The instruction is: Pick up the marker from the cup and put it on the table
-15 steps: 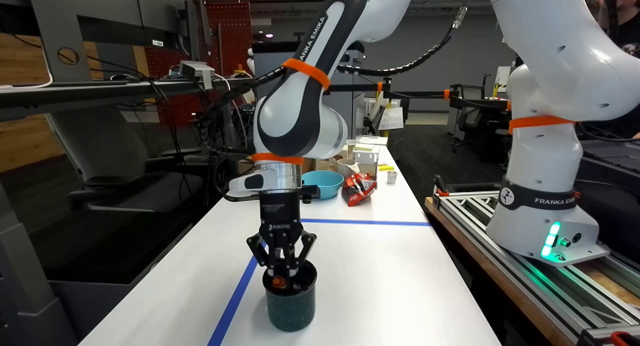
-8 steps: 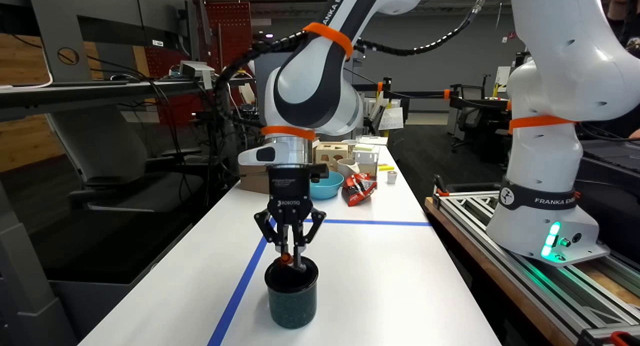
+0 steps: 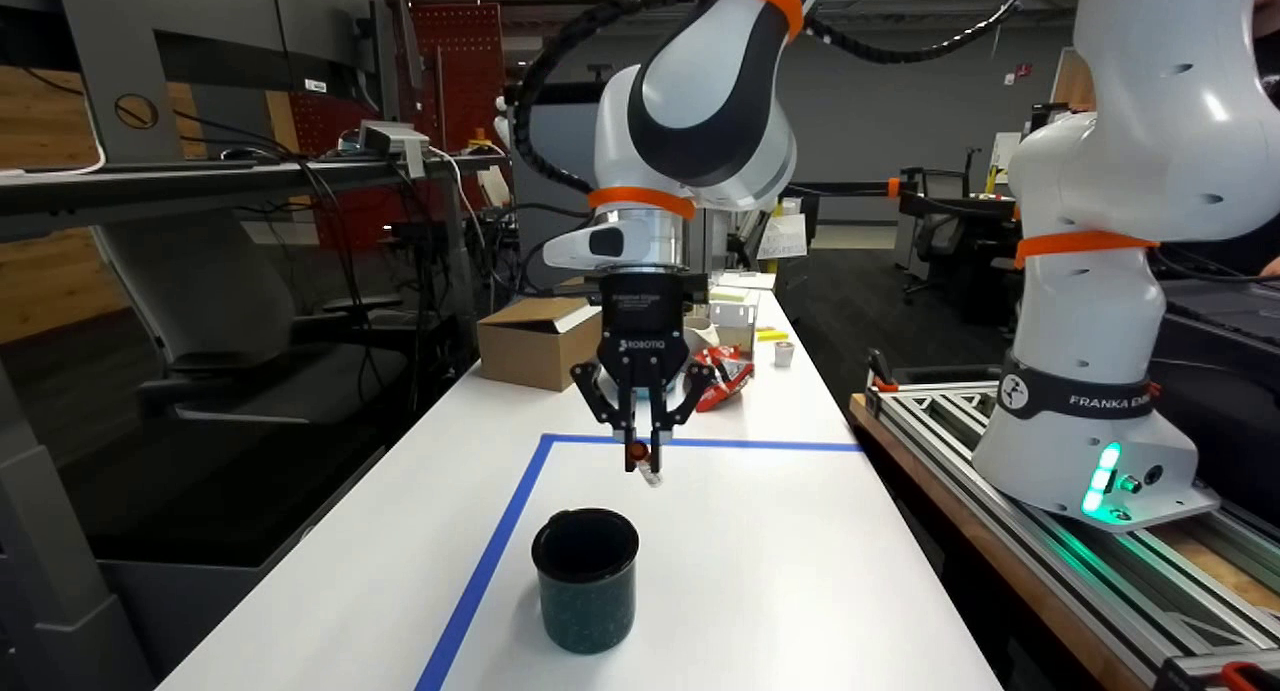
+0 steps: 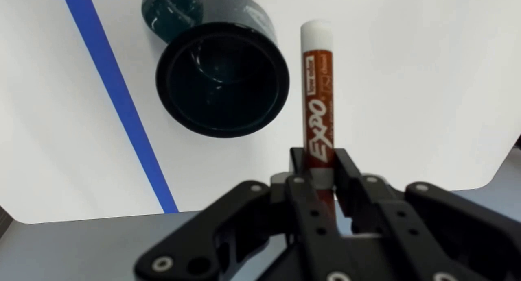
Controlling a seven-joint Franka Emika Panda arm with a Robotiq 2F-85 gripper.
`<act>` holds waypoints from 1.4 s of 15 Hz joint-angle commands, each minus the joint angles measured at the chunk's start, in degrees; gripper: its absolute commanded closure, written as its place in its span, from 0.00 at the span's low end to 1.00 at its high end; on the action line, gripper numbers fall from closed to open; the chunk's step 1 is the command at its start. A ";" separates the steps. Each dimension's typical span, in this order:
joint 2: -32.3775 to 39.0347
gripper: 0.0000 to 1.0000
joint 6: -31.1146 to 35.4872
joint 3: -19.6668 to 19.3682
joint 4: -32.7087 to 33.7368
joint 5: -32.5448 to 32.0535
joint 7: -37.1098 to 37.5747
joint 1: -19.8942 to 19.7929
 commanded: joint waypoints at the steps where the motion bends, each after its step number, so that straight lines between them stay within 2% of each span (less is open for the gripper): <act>1: -5.68 0.95 -0.48 -4.75 -6.24 -1.53 -1.37 3.87; 7: -1.55 0.95 2.97 -8.88 -10.12 -9.92 -2.85 6.04; 12: 2.89 0.95 11.66 -8.41 -13.70 -13.45 -6.40 6.43; 13: 5.86 0.95 13.81 -8.20 -12.10 -14.13 -7.22 6.22; 16: 9.61 0.95 21.42 -6.22 -12.51 -14.01 -10.56 4.53; 17: 11.06 0.95 23.79 -7.05 -12.49 -12.30 -12.88 5.66; 21: 15.36 0.95 30.48 -4.16 -12.46 -9.55 -18.13 3.15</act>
